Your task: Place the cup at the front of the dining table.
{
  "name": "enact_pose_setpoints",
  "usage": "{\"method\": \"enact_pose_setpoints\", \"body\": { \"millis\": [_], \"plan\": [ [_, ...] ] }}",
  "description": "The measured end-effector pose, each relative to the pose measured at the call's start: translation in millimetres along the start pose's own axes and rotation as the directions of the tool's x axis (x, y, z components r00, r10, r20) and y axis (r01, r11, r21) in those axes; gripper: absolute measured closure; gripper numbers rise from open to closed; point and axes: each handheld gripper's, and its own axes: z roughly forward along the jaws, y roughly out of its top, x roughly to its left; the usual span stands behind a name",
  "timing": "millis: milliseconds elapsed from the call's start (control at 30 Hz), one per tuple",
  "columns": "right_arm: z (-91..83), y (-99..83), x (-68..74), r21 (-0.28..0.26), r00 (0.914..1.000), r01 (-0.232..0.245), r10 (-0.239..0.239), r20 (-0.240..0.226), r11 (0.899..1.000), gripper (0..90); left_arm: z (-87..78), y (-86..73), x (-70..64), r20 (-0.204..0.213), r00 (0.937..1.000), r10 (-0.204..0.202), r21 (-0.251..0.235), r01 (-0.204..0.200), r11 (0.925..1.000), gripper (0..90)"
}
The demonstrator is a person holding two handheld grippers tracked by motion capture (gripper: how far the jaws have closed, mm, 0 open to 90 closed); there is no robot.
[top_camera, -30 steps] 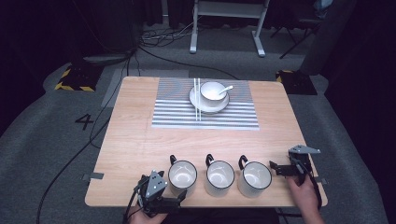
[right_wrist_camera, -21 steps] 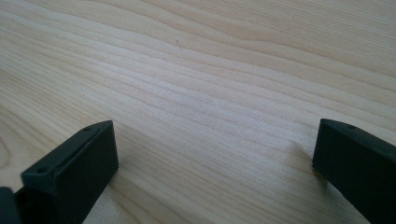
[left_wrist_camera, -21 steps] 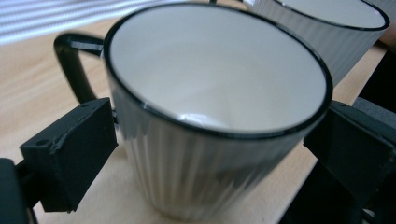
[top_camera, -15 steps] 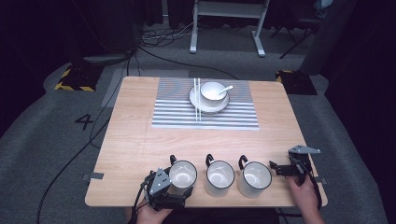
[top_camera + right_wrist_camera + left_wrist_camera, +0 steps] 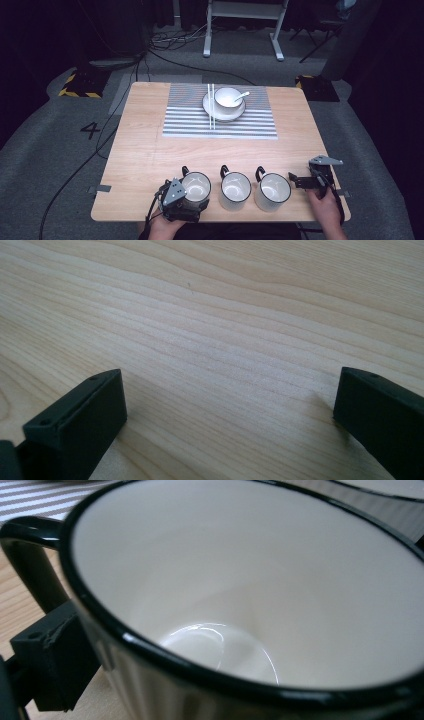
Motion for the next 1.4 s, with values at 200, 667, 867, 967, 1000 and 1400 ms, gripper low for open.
{"method": "enact_pose_setpoints", "body": {
  "millis": [200,667,867,967,1000,1400],
  "plan": [
    [-0.1,-0.1,0.3,0.0,1.0,-0.003,0.003,0.003,1.0,0.4,6.5,2.2,-1.0,-0.025,0.9997,-0.008,0.053,0.009,0.9985,0.0],
    [-0.3,-0.4,1.4,0.0,0.9998,-0.015,0.015,0.01,1.0,0.4,8.0,6.2,-3.4,-0.044,0.999,0.007,0.082,-0.004,0.9967,1.8],
    [-0.3,-0.4,1.4,0.0,0.9998,-0.015,0.015,0.009,1.0,0.5,7.0,7.9,-4.9,-0.051,0.9986,0.014,0.091,-0.009,0.9958,2.5],
    [-0.3,-0.4,1.4,0.0,0.9999,-0.014,0.014,0.009,1.0,0.5,5.2,9.3,-4.1,-0.048,0.9988,0.005,0.088,-0.001,0.9961,3.1],
    [-0.3,-0.3,1.5,0.0,0.9998,-0.016,0.016,0.009,1.0,0.4,3.6,10.8,-2.5,-0.038,0.9992,-0.012,0.096,0.016,0.9952,3.1],
    [-0.3,-0.4,1.2,0.001,0.9999,-0.013,0.013,0.01,1.0,0.4,-12.1,30.3,-1.4,-0.06,0.9979,0.023,0.082,-0.018,0.9965,3.2]
  ]
}}
